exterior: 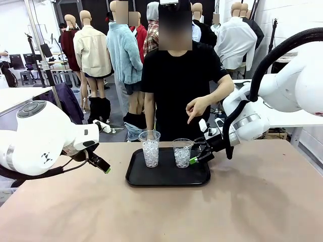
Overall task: Pour the drink into the iced cup.
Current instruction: Pick up the iced cup indicated by the human and present it to them.
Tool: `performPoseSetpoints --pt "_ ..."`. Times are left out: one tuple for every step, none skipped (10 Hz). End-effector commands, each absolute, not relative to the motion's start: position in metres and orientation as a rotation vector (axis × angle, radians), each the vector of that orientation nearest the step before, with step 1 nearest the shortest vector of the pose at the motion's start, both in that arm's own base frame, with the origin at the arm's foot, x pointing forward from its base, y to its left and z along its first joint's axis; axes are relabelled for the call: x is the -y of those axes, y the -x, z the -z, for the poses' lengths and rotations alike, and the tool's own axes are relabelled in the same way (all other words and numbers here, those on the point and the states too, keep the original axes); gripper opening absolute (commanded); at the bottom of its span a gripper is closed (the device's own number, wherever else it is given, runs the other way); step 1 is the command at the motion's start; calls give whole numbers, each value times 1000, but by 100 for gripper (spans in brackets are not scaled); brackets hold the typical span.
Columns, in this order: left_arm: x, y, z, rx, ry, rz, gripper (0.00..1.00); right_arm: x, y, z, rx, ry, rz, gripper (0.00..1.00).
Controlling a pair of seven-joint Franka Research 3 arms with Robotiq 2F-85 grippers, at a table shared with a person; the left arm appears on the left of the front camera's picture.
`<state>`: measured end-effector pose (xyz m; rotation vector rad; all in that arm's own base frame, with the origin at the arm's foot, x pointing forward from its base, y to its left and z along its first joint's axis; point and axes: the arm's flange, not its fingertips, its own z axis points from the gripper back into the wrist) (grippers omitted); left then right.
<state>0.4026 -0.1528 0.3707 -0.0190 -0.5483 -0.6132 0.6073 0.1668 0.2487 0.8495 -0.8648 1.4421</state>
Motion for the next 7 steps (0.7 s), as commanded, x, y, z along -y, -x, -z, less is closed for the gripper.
performPoseSetpoints --pt "151 -403 -371 550 21 609 100 -175 -612 -244 900 -852 -1449 100" --pt "151 -403 -371 550 21 609 100 -180 -613 -242 889 -855 -1448 100" --pt "151 -403 -371 550 21 609 100 -183 -612 -241 902 -864 -1446 100" --pt "151 -403 -371 550 21 609 100 -186 -612 -241 921 -897 -1443 100" --pt "151 -403 -371 550 21 609 100 -188 -613 -240 923 -911 -1441 100" --pt "151 -403 -371 550 21 609 100 -189 -612 -241 943 -918 -1432 100" --pt "151 -403 -371 550 21 609 100 -189 -613 -240 945 -927 -1434 100"
